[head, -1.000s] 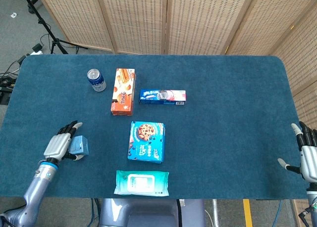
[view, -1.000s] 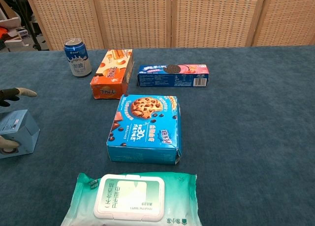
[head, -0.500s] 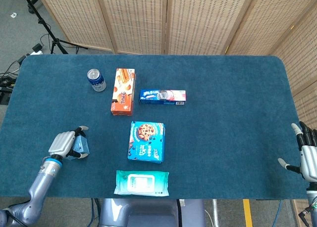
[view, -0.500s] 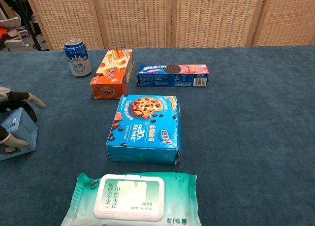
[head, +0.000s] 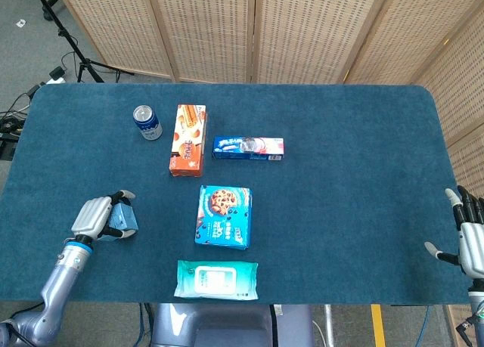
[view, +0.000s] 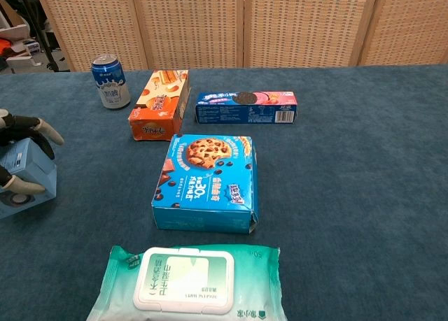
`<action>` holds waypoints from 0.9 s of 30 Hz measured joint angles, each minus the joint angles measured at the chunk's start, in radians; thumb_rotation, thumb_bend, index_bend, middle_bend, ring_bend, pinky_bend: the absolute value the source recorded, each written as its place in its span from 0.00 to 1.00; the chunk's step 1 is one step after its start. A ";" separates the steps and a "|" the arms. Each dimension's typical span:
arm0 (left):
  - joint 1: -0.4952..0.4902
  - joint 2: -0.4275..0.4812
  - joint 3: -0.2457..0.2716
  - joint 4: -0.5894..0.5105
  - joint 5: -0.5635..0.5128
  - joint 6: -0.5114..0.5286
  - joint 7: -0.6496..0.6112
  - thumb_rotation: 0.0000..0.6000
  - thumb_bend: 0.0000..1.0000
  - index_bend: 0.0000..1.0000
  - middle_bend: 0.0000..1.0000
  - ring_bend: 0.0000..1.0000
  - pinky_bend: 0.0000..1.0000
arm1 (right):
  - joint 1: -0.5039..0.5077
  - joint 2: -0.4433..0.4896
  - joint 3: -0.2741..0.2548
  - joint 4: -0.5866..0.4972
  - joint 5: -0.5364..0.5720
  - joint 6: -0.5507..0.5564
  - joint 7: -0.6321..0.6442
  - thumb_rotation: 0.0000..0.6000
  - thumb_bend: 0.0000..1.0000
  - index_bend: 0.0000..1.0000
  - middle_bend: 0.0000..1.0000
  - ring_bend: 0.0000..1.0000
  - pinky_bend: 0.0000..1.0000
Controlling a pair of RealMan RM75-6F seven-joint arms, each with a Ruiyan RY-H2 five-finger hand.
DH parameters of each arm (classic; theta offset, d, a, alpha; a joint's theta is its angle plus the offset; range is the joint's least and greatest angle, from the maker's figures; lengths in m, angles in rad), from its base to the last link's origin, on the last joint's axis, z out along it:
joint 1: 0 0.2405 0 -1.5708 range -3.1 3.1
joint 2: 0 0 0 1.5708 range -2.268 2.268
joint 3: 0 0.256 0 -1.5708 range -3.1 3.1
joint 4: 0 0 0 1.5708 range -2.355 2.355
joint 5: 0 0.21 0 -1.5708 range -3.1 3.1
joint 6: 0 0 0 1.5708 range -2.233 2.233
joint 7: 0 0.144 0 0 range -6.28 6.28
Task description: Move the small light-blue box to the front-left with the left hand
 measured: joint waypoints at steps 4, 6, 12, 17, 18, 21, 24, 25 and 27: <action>0.016 -0.038 0.005 0.079 0.151 0.092 -0.205 1.00 0.00 0.37 0.44 0.39 0.49 | 0.000 0.000 0.000 -0.001 -0.001 0.001 -0.002 1.00 0.00 0.00 0.00 0.00 0.00; 0.022 -0.071 0.012 0.152 0.224 0.154 -0.354 1.00 0.00 0.38 0.44 0.39 0.49 | 0.000 -0.001 -0.002 -0.002 -0.004 0.002 -0.003 1.00 0.00 0.00 0.00 0.00 0.00; 0.036 -0.203 0.030 0.435 0.371 0.317 -0.838 1.00 0.00 0.44 0.44 0.39 0.49 | -0.001 -0.001 0.000 -0.001 -0.001 0.002 -0.002 1.00 0.00 0.00 0.00 0.00 0.00; 0.038 -0.321 0.049 0.673 0.434 0.389 -1.163 1.00 0.00 0.44 0.44 0.39 0.49 | 0.000 -0.002 0.000 0.001 0.000 0.001 -0.005 1.00 0.00 0.00 0.00 0.00 0.00; 0.038 -0.344 0.052 0.715 0.442 0.398 -1.211 1.00 0.00 0.44 0.44 0.39 0.49 | 0.000 -0.003 0.000 0.001 0.001 0.000 -0.006 1.00 0.00 0.00 0.00 0.00 0.00; 0.037 -0.429 0.060 0.837 0.457 0.420 -1.327 1.00 0.00 0.44 0.44 0.39 0.49 | 0.002 -0.005 0.000 0.003 0.001 -0.001 -0.009 1.00 0.00 0.00 0.00 0.00 0.00; 0.036 -0.472 0.063 0.889 0.457 0.426 -1.380 1.00 0.00 0.44 0.44 0.38 0.49 | 0.002 -0.006 0.000 0.002 0.002 -0.002 -0.012 1.00 0.00 0.00 0.00 0.00 0.00; 0.036 -0.485 0.062 0.904 0.455 0.427 -1.391 1.00 0.00 0.44 0.44 0.38 0.49 | 0.002 -0.006 0.000 0.002 0.003 -0.002 -0.012 1.00 0.00 0.00 0.00 0.00 0.00; 0.036 -0.515 0.061 0.944 0.449 0.427 -1.424 1.00 0.00 0.44 0.44 0.38 0.49 | 0.002 -0.006 0.000 0.002 0.004 -0.002 -0.013 1.00 0.00 0.00 0.00 0.00 0.00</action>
